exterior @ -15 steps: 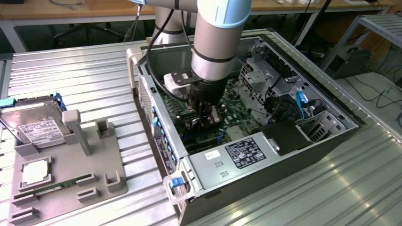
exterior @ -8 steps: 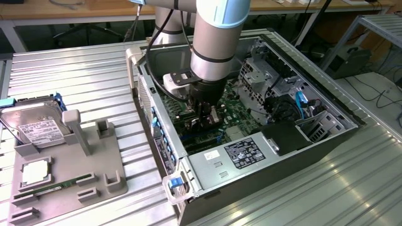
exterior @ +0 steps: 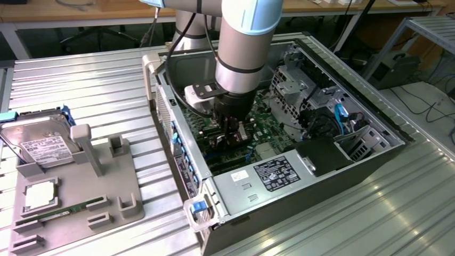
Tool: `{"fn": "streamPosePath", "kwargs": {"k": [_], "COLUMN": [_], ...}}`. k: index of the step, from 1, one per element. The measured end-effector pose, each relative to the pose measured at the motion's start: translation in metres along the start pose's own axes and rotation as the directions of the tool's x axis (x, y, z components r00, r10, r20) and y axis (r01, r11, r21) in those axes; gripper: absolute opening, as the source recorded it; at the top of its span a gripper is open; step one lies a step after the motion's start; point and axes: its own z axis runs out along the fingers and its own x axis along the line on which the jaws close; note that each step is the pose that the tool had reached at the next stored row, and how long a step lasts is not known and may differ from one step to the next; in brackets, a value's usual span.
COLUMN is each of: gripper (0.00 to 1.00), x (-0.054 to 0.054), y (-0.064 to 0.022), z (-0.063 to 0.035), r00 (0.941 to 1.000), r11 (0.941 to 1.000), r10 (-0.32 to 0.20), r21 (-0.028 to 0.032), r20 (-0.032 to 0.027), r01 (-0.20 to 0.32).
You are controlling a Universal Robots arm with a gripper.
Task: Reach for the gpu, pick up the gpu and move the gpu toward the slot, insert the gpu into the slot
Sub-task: 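Insert the gpu into the slot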
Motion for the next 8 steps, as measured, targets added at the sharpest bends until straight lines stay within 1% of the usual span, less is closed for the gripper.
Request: {"fn": "streamPosePath", "kwargs": {"k": [3, 4, 5, 7, 8], "gripper": [0.27, 0.27, 0.28, 0.28, 0.35], "x": [0.0000, 0.0000, -0.0003, 0.0000, 0.0000], "y": [0.0000, 0.0000, 0.0003, 0.0001, -0.0001], "z": [0.0000, -0.0005, -0.0010, -0.0046, -0.0065], "r00": [1.0000, 1.0000, 1.0000, 1.0000, 1.0000], "r11": [1.0000, 1.0000, 1.0000, 1.0000, 1.0000], "r10": [0.000, 0.000, 0.001, 0.000, 0.000], "r21": [0.0002, 0.0006, 0.0008, 0.0010, 0.0010], "r20": [0.0003, 0.0012, 0.0035, 0.0016, 0.0016], "r01": [0.000, 0.000, -0.001, 0.000, 0.000]}}
